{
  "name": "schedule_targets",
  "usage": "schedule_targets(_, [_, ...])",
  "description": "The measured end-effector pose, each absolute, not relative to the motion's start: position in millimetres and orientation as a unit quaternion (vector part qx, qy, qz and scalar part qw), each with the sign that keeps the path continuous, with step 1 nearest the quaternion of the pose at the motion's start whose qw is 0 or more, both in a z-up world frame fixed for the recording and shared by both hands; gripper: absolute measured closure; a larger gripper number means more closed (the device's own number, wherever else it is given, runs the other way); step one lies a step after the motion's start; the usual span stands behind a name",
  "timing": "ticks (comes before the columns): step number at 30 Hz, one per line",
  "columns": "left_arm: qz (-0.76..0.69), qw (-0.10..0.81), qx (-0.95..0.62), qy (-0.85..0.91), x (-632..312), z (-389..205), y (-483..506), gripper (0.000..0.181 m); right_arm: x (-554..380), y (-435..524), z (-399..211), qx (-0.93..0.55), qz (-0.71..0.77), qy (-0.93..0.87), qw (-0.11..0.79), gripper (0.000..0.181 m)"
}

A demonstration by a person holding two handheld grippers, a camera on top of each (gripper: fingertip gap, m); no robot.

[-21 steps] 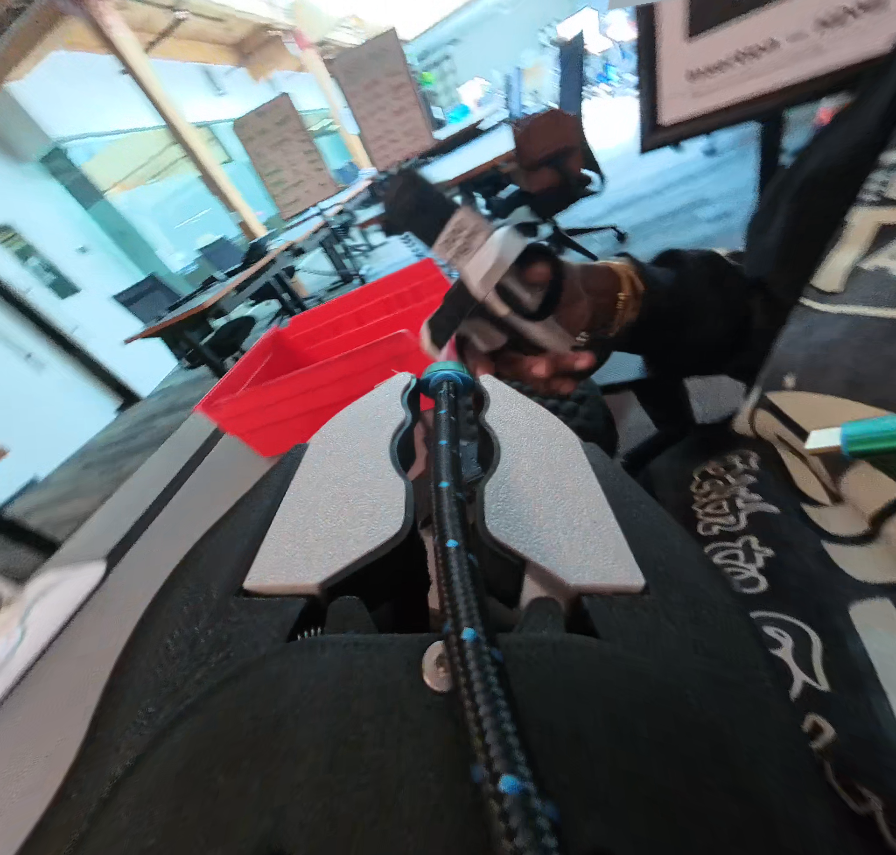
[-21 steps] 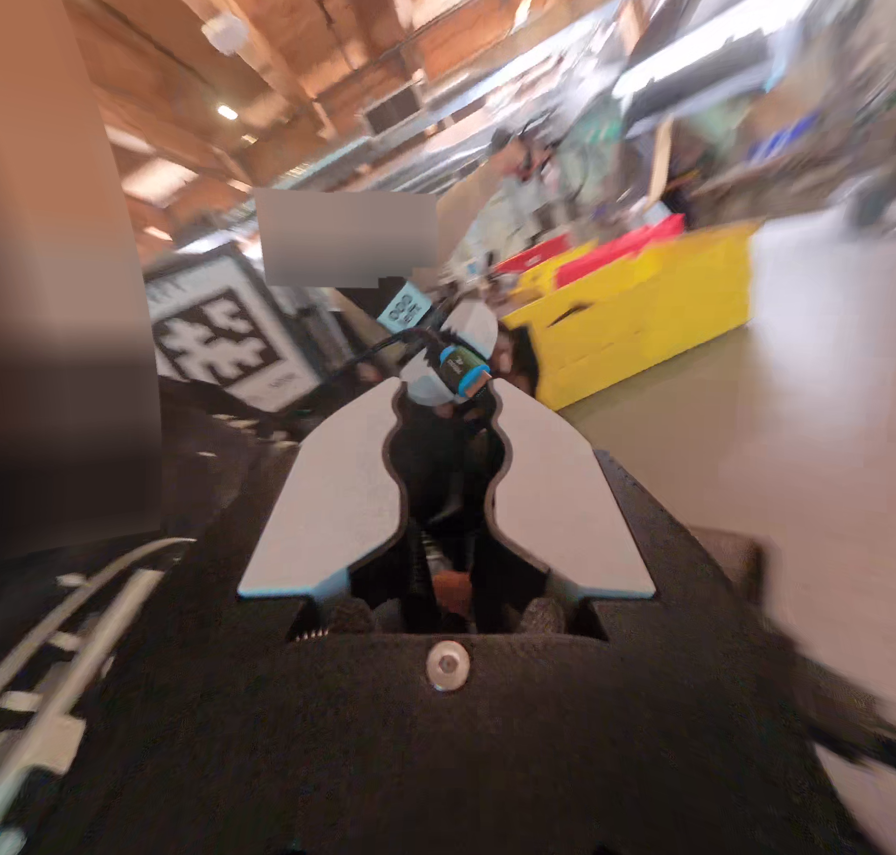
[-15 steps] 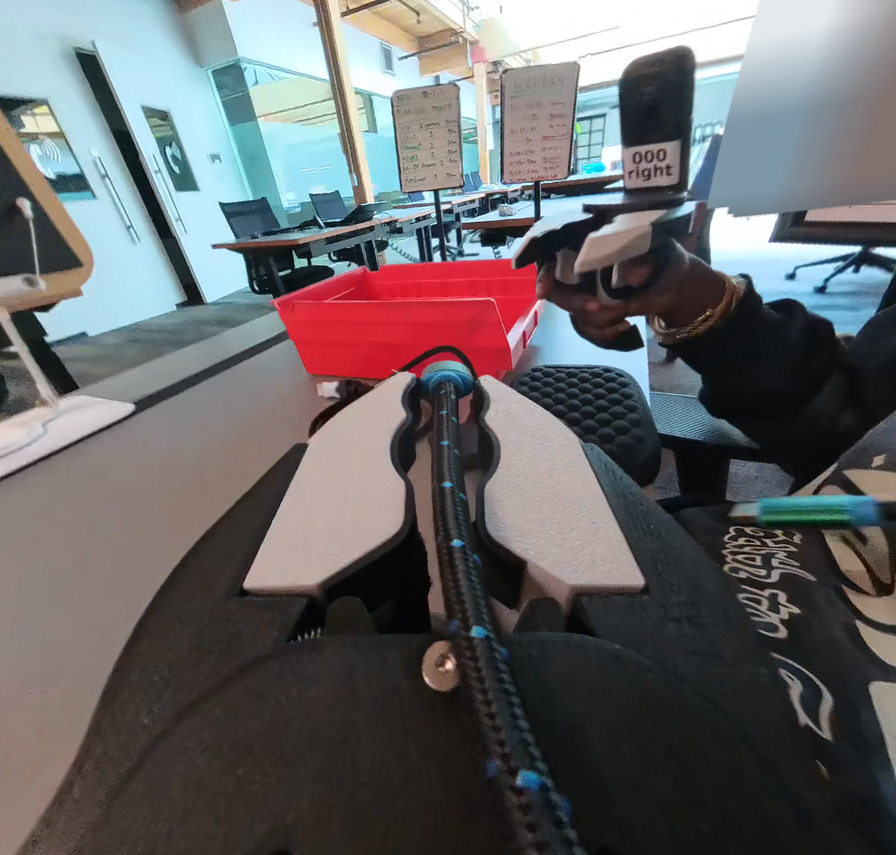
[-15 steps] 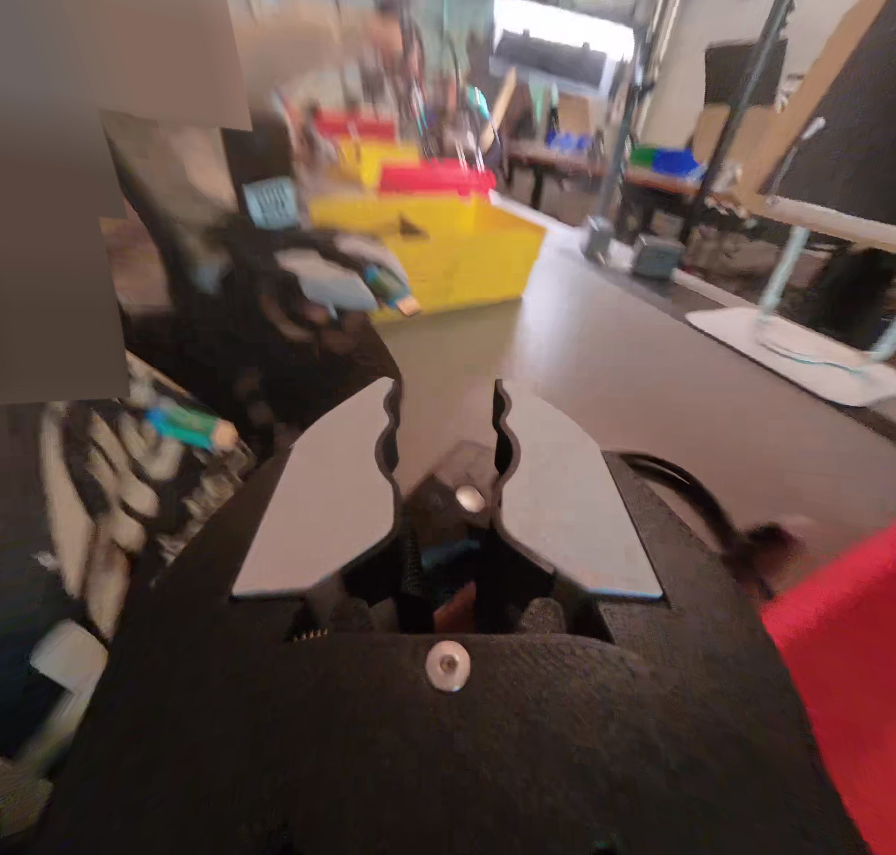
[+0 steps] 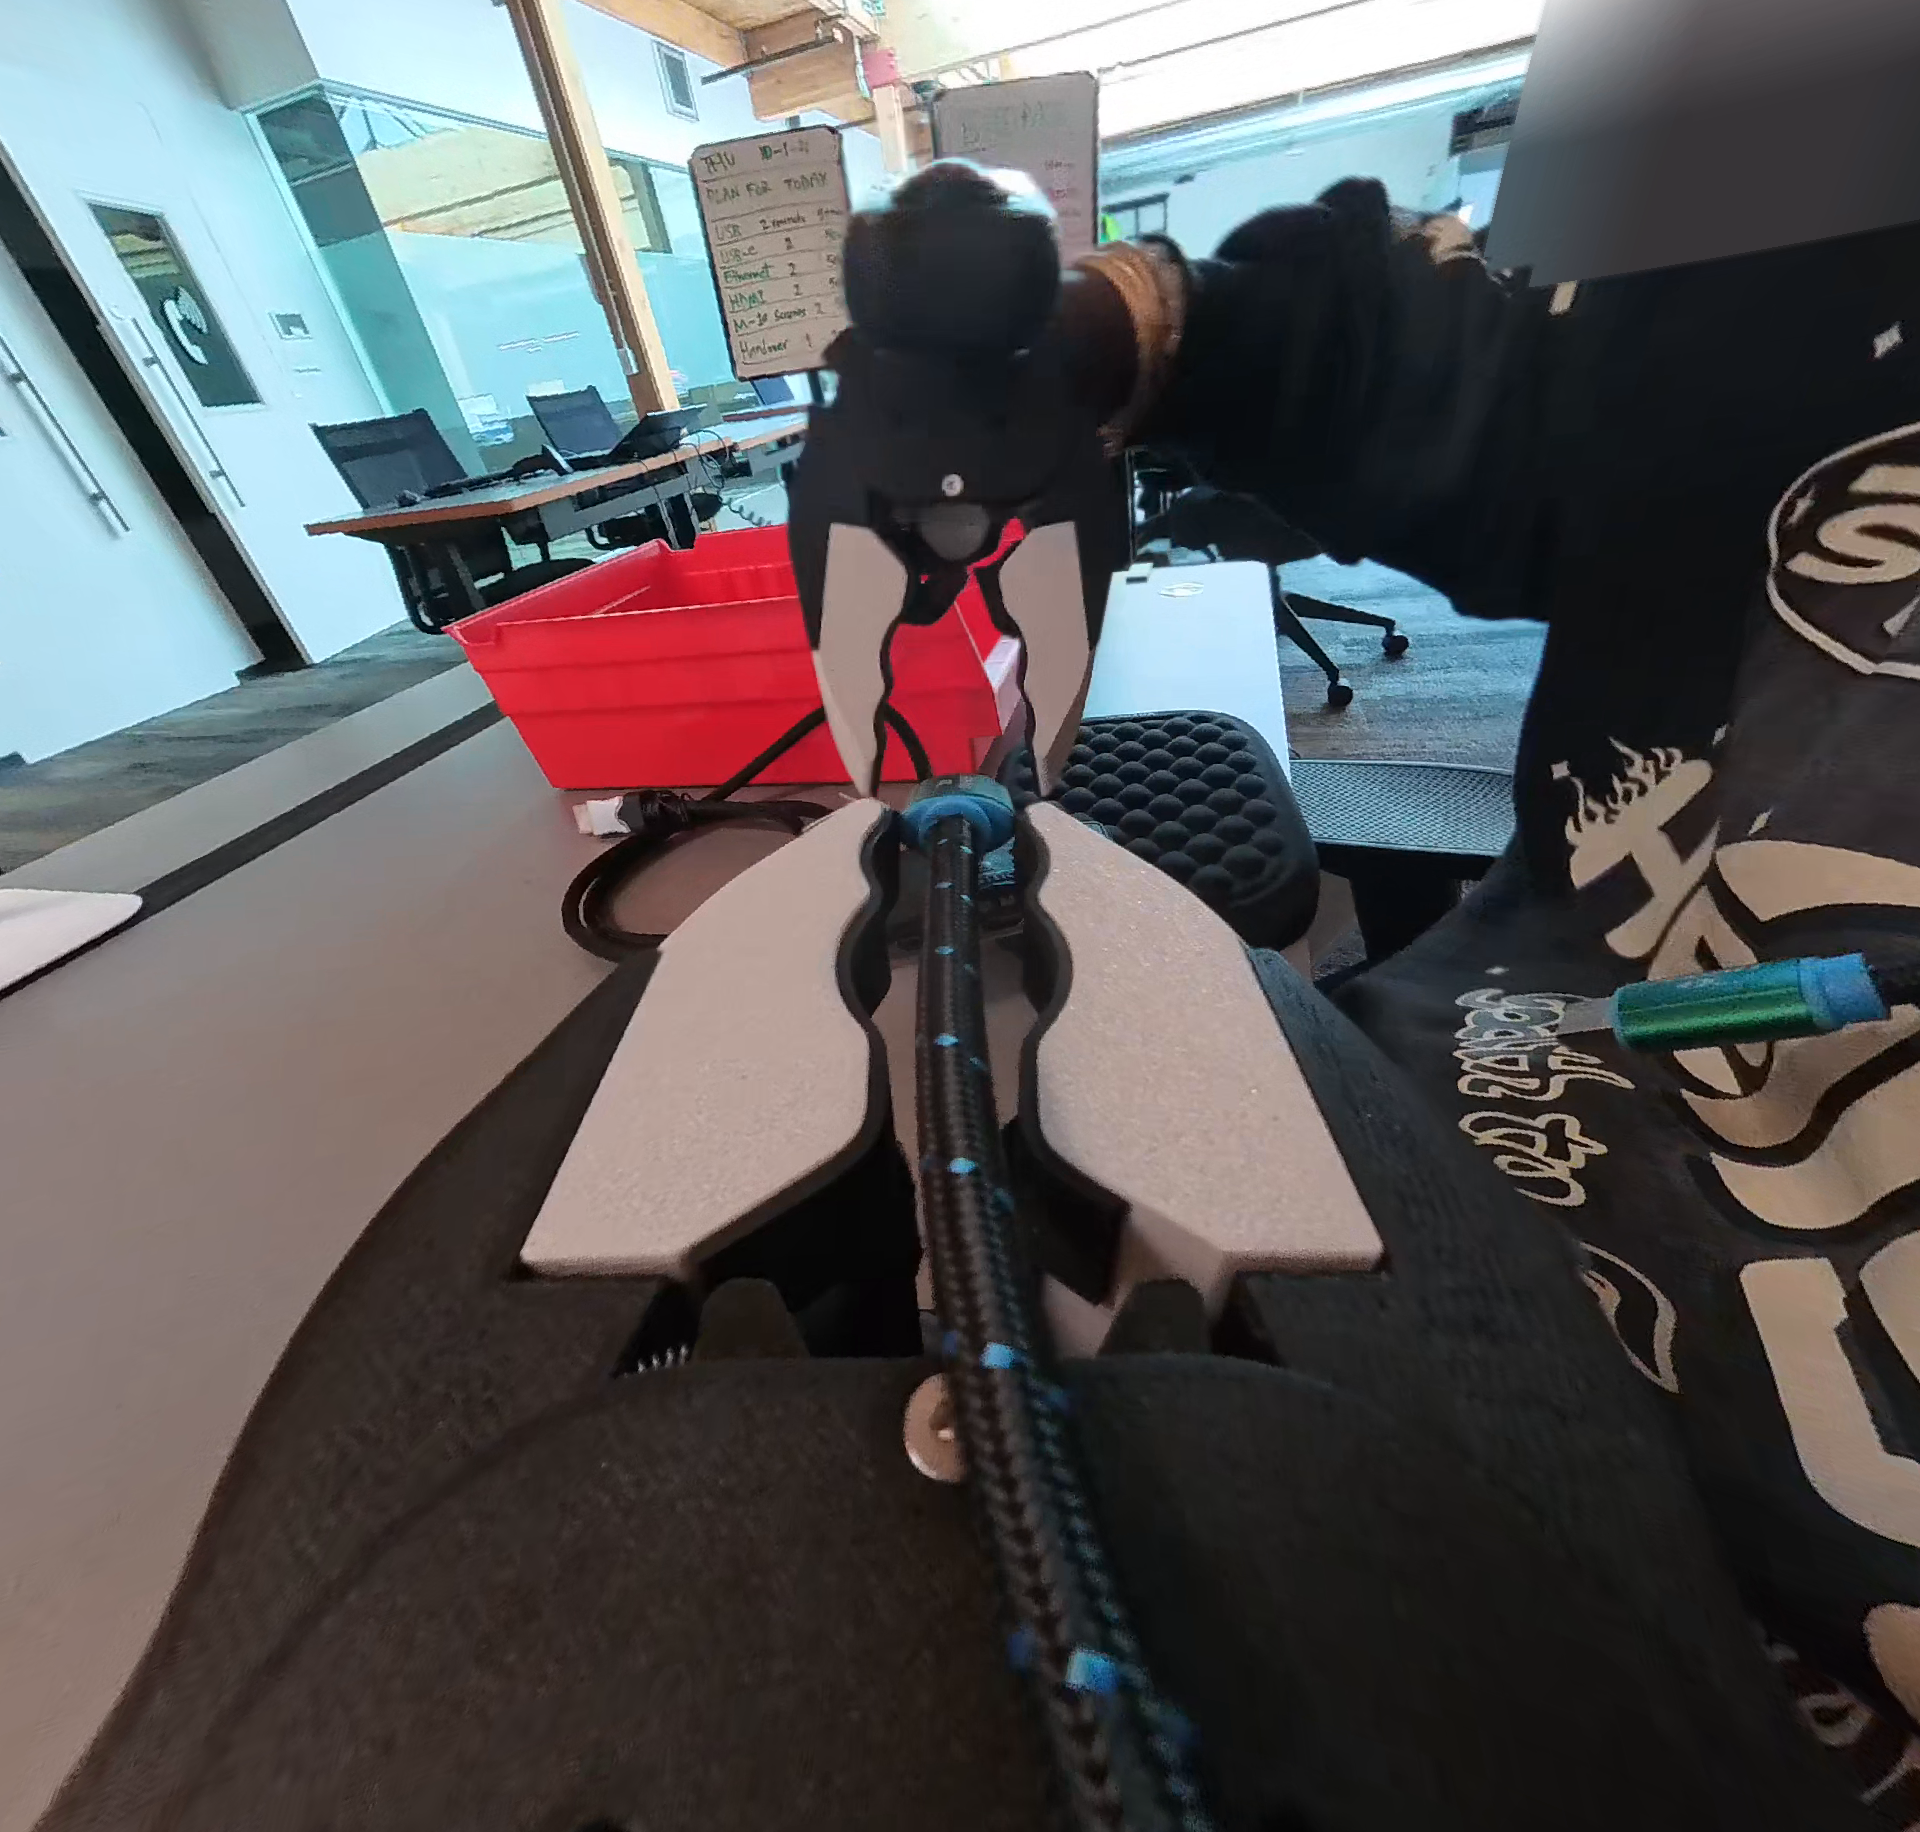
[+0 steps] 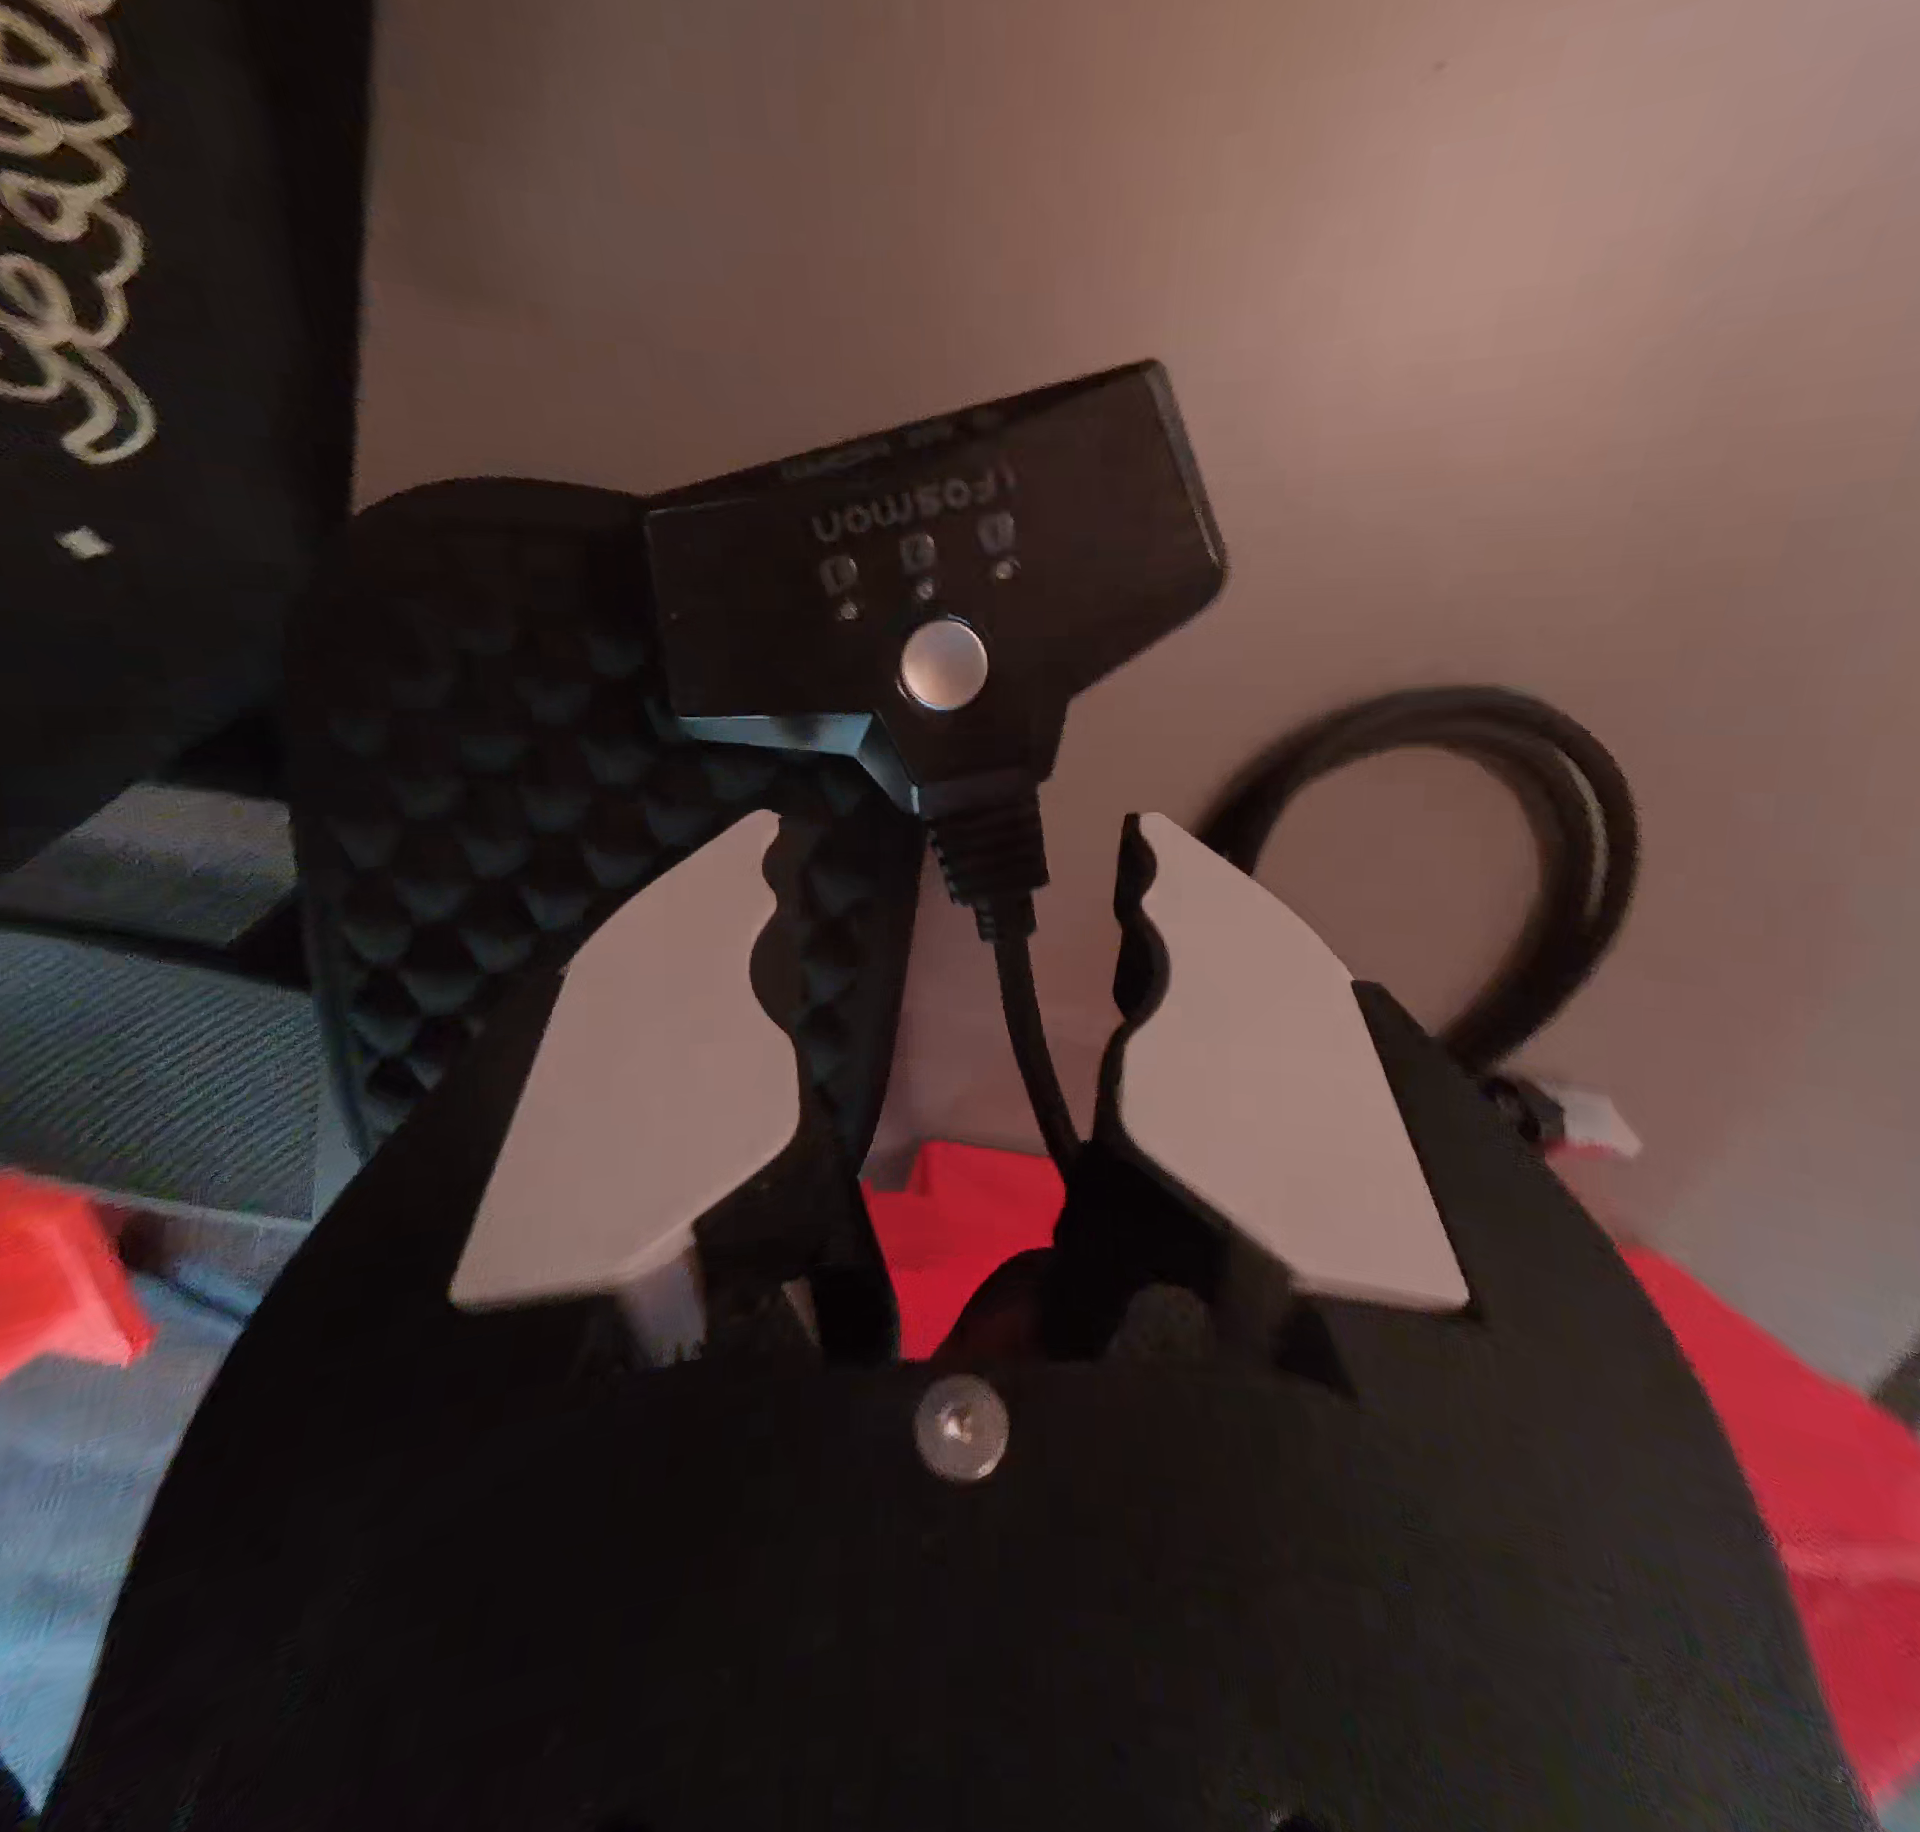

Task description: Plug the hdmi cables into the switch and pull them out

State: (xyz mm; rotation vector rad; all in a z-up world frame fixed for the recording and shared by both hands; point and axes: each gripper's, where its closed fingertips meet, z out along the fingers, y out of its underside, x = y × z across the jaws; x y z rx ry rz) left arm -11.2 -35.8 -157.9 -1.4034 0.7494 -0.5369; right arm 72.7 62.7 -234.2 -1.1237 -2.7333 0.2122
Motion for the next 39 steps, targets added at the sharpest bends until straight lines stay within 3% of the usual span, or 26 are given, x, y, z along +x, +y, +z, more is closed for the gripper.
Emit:
schedule_targets(3, [-0.240,0.670,-0.617,0.334,-11.1,-157.4,-37.1,0.161,70.8,66.0,-254.1,-0.338,0.056,-0.939,0.040,0.122])
schedule_targets(6, [-0.240,0.675,-0.614,0.331,-12.5,-156.4,-37.5,0.161,73.3,62.1,-259.1,-0.341,0.065,-0.938,-0.004,0.139])
schedule_targets(15, [-0.188,0.673,-0.622,0.353,-5.6,-161.0,-35.6,0.161,57.8,12.9,-200.8,-0.365,0.242,-0.879,0.187,0.146])
schedule_targets(20, [-0.195,0.691,-0.578,0.388,10.4,-153.4,-49.0,0.161,67.7,0.0,-221.2,-0.407,0.225,-0.869,0.167,0.145])
schedule_targets(39, [-0.178,0.670,-0.578,0.430,19.7,-167.8,-51.2,0.161,58.4,-3.8,-208.3,-0.421,0.285,-0.834,0.213,0.146])
